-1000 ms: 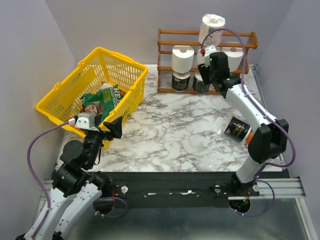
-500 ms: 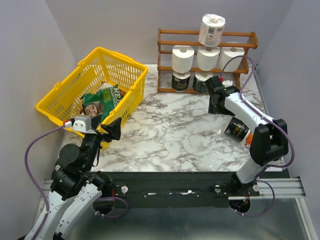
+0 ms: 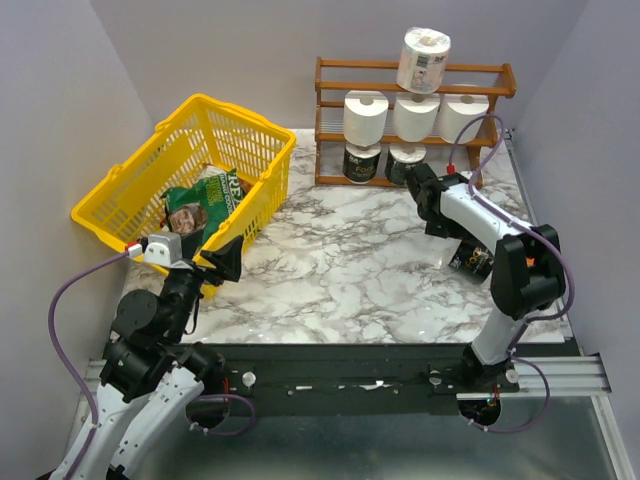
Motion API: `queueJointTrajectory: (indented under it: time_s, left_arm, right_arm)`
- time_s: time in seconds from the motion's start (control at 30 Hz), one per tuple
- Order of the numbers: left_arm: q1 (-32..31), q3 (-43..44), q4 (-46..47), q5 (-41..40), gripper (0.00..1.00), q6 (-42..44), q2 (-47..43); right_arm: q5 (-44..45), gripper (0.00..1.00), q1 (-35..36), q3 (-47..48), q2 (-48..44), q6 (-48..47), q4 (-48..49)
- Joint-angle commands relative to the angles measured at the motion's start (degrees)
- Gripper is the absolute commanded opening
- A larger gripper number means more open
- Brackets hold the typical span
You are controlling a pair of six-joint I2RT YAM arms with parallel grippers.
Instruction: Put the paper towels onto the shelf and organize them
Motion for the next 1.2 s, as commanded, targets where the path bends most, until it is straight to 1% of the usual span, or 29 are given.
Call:
queueJointTrajectory:
  time_s: [0.0,0.13,0.3,0.37,0.47,0.5,0.63,0.67,0.7,0.77,0.8,0.9,1.0,1.1,1.13,1.17]
  left_arm:
    - [0.33,-0.53,1.11,1.58,0.99,-0.7,-1.02]
    - [0.33,-0.53,1.11,2.11,0.99,-0.88,-0.84]
    - [0.24,-0.53,1.28,2.63,0.99,-0.79,-0.75]
    - [0.24,-0.62,1.28,2.63,0.99,-0.79,-0.67]
    - [0.15,-0.53,1.2,2.55,0.99,-0.79,-0.67]
    - [0.15,-0.62,1.28,2.55,0.99,-0.79,-0.67]
    - [0.15,-0.53,1.19,2.37,0.99,-0.79,-0.4]
    - [0.07,-0.53,1.19,2.46,0.99,-0.79,-0.23]
    - [0.06,-0.62,1.28,2.46,0.99,-0.79,-0.31]
    - [0.06,-0.53,1.37,2.63,0.99,-0.79,-0.14]
    - [0.06,-0.62,1.28,2.55,0.99,-0.79,-0.05]
    - [0.06,-0.53,1.37,2.72,0.99,-0.79,0.21]
    - [0.06,-0.62,1.46,2.81,0.99,-0.79,0.39]
    - [0.06,-0.53,1.46,2.9,0.99,-0.71,0.48]
    - [0.06,-0.53,1.55,2.81,0.99,-0.71,0.65]
    - [0.06,-0.53,1.63,2.72,0.99,-0.71,0.65]
  right_arm:
    - [5.75,0.94,-0.81,0.61,2.93,6.48,-4.53]
    - [6.36,0.93,-1.16,-0.27,4.51,8.59,-6.1]
    - [9.26,0.93,-1.69,1.05,8.47,15.44,-11.72]
    - [9.18,0.92,-2.04,1.32,9.61,15.37,-12.0]
    - [8.21,0.87,-2.48,1.05,10.23,14.49,-10.59]
    - [7.95,0.83,-2.57,0.88,10.14,14.05,-9.9]
    - [7.16,0.75,-2.57,-0.88,9.18,10.18,-5.33]
    - [6.9,0.72,-2.57,-1.84,8.92,8.87,-4.45]
    - [6.63,0.67,-2.57,-2.37,8.04,8.16,-3.66]
    - [5.49,0.63,-2.57,-3.43,7.07,6.06,-1.2]
    - [5.14,0.59,-2.65,-3.95,6.2,5.52,-0.49]
    - [3.3,0.56,-2.57,-4.05,4.7,3.24,1.36]
    - [-1.7,0.54,-2.3,-4.83,0.4,-0.45,5.3]
    - [-10.83,0.54,-1.52,-7.38,-6.36,-4.32,12.68]
    - [-15.73,0.54,-1.25,-8.78,-7.95,-4.85,16.18]
    - [-18.04,0.54,-0.81,-9.23,-11.18,-5.29,17.69]
